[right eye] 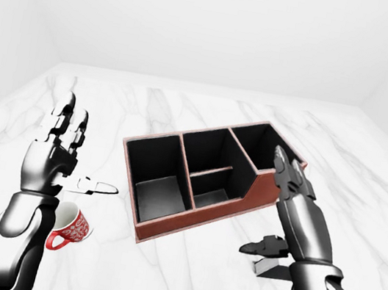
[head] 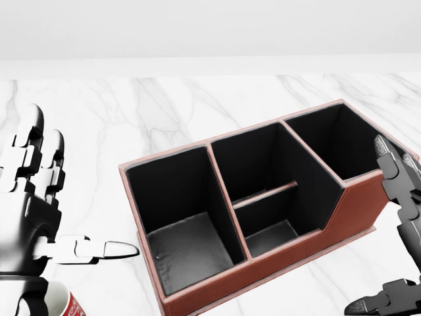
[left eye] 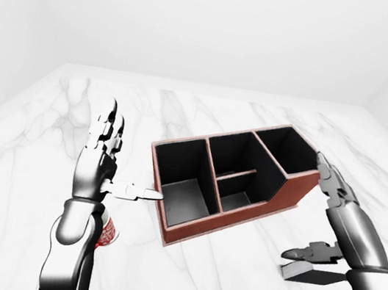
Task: Pick up the book and place it in the back compartment of the caddy.
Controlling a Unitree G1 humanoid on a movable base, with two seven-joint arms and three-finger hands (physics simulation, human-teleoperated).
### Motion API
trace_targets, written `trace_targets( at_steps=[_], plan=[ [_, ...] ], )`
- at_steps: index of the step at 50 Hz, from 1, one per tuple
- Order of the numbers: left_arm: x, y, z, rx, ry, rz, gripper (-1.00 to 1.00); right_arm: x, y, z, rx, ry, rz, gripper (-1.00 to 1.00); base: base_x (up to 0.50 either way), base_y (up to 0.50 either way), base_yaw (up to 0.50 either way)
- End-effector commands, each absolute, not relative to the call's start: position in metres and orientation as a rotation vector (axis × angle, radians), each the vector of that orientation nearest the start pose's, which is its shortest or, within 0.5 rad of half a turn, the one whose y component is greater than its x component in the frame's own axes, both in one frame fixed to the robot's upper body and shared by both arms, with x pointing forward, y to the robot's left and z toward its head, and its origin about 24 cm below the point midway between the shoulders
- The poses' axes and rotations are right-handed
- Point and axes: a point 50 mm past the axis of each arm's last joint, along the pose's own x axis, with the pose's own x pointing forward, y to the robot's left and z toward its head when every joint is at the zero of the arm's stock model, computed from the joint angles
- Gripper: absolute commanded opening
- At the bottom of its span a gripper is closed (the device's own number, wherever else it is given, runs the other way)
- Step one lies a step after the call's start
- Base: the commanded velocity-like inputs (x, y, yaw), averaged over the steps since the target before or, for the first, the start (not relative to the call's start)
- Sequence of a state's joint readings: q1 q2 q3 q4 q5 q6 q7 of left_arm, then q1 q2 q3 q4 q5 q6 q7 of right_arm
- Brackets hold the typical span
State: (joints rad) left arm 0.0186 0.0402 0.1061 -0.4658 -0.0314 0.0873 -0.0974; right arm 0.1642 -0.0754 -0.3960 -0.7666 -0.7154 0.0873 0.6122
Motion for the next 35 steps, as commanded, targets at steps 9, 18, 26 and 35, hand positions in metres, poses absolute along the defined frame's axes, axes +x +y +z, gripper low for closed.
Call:
trace_targets(
  at_steps=[9,18,26,35],
  plan=[
    [0.234,0.173,0.135,0.051,-0.352,-0.004,1.0,0.175,-0.234,0.144,-0.981,0.031,-0.056,1.0,0.0,0.0,0.0],
    [0.235,0.173,0.134,0.051,-0.349,-0.004,1.0,0.175,-0.237,0.142,-1.001,0.042,-0.054,1.0,0.0,0.0,0.0],
    [0.235,0.173,0.134,0.052,-0.349,-0.004,1.0,0.174,-0.241,0.14,-1.019,0.055,-0.056,1.0,0.0,0.0,0.0],
    [0.235,0.174,0.134,0.053,-0.348,-0.004,1.0,0.174,-0.244,0.137,-1.035,0.069,-0.056,1.0,0.0,0.0,0.0]
  ],
)
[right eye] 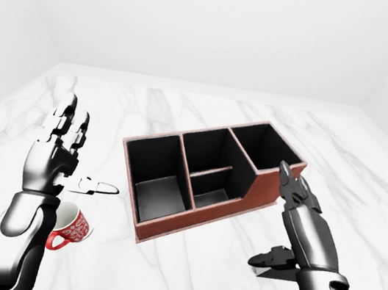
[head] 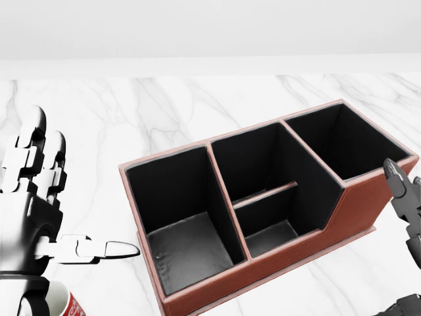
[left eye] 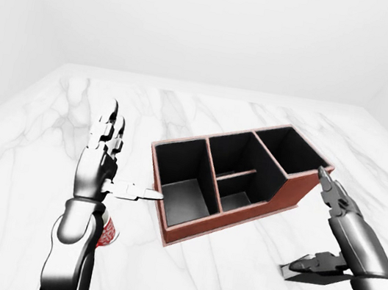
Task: Pick up the book and place it in the back compartment of the caddy.
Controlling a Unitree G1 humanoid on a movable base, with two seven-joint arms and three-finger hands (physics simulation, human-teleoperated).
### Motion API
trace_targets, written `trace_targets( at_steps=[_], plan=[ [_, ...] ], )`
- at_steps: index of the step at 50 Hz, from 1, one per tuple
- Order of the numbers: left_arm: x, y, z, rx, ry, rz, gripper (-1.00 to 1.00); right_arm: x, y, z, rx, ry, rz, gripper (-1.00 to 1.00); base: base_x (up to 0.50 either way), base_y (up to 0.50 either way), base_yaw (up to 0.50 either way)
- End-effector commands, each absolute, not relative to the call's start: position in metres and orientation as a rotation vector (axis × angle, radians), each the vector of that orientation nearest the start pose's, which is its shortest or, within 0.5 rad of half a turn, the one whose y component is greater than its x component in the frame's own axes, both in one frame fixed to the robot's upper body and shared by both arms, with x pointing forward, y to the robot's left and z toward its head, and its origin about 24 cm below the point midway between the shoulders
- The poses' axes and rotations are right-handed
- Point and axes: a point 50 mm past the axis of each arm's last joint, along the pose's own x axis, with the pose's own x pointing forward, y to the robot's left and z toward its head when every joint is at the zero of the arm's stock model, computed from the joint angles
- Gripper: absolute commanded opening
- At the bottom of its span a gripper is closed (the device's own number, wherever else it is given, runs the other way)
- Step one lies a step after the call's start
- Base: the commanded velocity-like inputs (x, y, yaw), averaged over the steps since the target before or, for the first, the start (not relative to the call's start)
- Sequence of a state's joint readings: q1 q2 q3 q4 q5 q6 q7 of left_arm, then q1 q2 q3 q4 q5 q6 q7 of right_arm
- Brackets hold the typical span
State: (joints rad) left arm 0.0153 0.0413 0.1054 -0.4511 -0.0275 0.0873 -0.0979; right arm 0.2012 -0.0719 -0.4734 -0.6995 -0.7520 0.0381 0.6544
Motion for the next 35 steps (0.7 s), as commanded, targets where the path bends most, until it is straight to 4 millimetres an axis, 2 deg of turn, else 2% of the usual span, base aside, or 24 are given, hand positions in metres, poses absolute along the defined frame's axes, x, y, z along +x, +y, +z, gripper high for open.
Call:
trace_targets(
  at_steps=[1,35],
  plan=[
    [0.235,0.173,0.134,0.053,-0.35,-0.004,1.0,0.175,-0.244,0.136,-1.037,0.071,-0.055,1.0,0.0,0.0,0.0],
    [0.235,0.173,0.132,0.055,-0.339,-0.006,1.0,0.177,-0.26,0.122,-1.094,0.136,-0.068,1.0,0.0,0.0,0.0]
  ],
)
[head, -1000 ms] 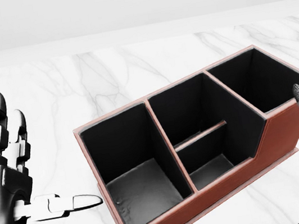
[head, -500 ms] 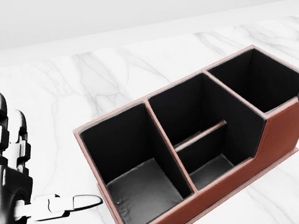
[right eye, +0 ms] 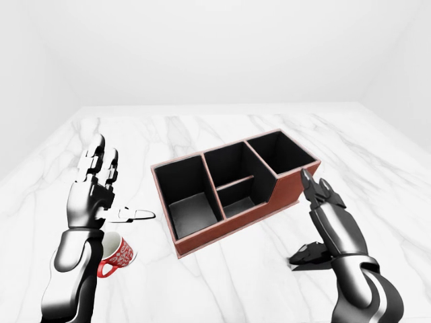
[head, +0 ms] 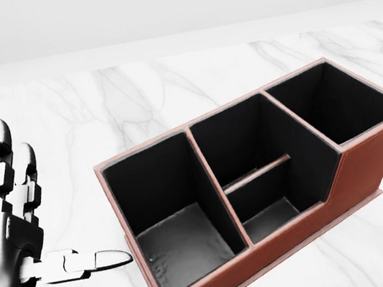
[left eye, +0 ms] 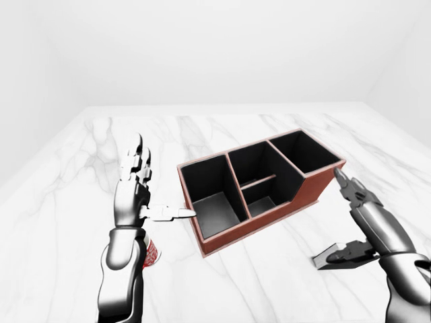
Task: Pick up the book and place it in the back compartment of the caddy.
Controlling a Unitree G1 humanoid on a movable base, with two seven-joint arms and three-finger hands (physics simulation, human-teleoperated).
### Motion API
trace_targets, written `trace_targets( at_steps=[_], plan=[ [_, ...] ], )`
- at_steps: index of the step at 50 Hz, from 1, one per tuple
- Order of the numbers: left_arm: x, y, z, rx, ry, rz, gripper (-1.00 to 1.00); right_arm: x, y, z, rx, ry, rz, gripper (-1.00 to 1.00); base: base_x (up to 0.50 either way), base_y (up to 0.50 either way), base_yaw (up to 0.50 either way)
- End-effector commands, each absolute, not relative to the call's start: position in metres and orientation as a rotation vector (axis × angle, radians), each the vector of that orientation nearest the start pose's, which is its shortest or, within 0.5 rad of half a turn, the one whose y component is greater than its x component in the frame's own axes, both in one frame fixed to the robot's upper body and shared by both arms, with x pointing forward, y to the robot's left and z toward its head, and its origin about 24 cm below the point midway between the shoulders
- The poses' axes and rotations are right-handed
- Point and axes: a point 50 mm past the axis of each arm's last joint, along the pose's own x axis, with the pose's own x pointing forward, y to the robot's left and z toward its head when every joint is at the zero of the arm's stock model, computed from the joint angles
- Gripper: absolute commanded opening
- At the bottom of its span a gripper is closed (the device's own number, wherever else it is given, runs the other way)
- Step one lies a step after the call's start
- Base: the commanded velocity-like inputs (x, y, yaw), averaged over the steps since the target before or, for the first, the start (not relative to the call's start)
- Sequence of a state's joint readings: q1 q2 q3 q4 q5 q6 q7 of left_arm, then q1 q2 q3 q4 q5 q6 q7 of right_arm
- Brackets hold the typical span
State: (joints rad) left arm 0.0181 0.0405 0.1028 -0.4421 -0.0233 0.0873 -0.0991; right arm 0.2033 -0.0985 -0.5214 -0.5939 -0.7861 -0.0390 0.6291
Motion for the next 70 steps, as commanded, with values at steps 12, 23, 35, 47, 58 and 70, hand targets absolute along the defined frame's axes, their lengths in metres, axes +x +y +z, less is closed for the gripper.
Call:
trace_targets(
  at_steps=[12,23,35,47,58,70],
  plan=[
    [0.236,0.173,0.132,0.055,-0.339,-0.004,1.0,0.179,-0.262,0.115,-1.11,0.153,-0.056,1.0,0.0,0.0,0.0],
    [0.236,0.174,0.133,0.055,-0.343,-0.004,1.0,0.179,-0.264,0.107,-1.11,0.189,-0.051,1.0,0.0,0.0,0.0],
    [0.235,0.173,0.133,0.055,-0.341,-0.005,1.0,0.177,-0.268,0.1,-1.113,0.231,-0.05,1.0,0.0,0.0,0.0],
    [0.235,0.173,0.134,0.056,-0.346,-0.006,1.0,0.178,-0.273,0.095,-1.114,0.258,-0.058,1.0,0.0,0.0,0.0],
    [0.235,0.173,0.133,0.056,-0.344,-0.005,1.0,0.181,-0.282,0.087,-1.12,0.293,-0.069,1.0,0.0,0.0,0.0],
    [0.235,0.173,0.134,0.057,-0.347,-0.005,1.0,0.183,-0.286,0.084,-1.129,0.306,-0.078,1.0,0.0,0.0,0.0]
  ],
)
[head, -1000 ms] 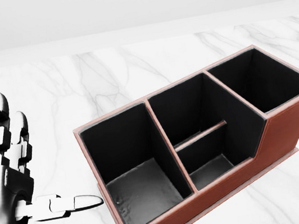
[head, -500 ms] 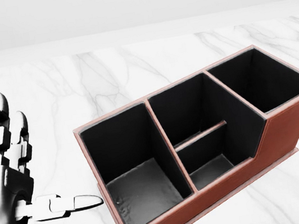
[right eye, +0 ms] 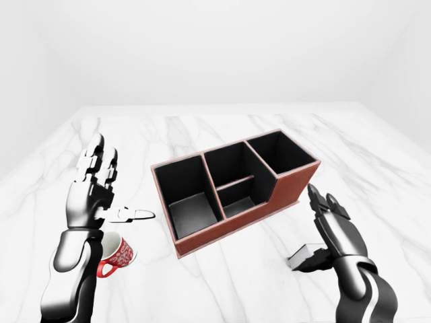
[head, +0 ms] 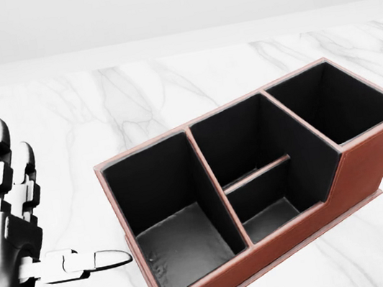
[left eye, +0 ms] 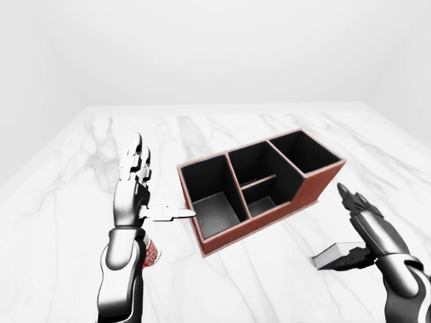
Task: Pick up the book and place it in the back compartment of the caddy.
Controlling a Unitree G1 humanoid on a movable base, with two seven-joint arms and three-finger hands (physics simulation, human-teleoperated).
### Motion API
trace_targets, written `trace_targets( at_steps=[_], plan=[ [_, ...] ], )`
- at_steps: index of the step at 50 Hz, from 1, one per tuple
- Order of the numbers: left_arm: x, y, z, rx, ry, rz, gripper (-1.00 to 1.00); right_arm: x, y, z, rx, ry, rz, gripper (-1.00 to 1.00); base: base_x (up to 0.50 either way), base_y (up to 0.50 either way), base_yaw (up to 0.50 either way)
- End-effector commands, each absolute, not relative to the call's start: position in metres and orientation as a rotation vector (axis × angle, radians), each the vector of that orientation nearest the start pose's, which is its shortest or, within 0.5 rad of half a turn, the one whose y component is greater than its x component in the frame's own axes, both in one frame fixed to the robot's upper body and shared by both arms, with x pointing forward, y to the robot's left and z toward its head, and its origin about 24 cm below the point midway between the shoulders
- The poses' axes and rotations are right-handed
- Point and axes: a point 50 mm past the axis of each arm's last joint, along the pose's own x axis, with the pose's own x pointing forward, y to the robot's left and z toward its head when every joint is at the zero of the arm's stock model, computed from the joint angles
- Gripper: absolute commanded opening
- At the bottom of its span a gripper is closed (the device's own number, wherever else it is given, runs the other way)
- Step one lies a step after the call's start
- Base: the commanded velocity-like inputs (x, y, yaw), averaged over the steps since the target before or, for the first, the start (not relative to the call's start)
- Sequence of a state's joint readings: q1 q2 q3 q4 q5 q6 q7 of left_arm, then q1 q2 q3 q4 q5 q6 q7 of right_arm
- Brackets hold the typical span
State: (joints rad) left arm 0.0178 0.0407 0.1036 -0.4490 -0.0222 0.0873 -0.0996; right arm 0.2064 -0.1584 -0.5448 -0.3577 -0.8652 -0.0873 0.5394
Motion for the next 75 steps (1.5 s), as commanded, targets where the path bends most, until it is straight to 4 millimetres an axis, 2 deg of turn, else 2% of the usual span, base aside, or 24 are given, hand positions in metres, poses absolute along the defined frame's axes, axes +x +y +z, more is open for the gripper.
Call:
trace_targets(
  at_steps=[1,75],
  plan=[
    [0.234,0.173,0.135,0.057,-0.35,-0.005,1.0,0.182,-0.286,0.084,-1.132,0.308,-0.08,1.0,0.0,0.0,0.0],
    [0.236,0.173,0.131,0.064,-0.333,-0.005,1.0,0.179,-0.317,0.075,-1.132,0.397,-0.141,1.0,0.0,0.0,0.0]
  ],
)
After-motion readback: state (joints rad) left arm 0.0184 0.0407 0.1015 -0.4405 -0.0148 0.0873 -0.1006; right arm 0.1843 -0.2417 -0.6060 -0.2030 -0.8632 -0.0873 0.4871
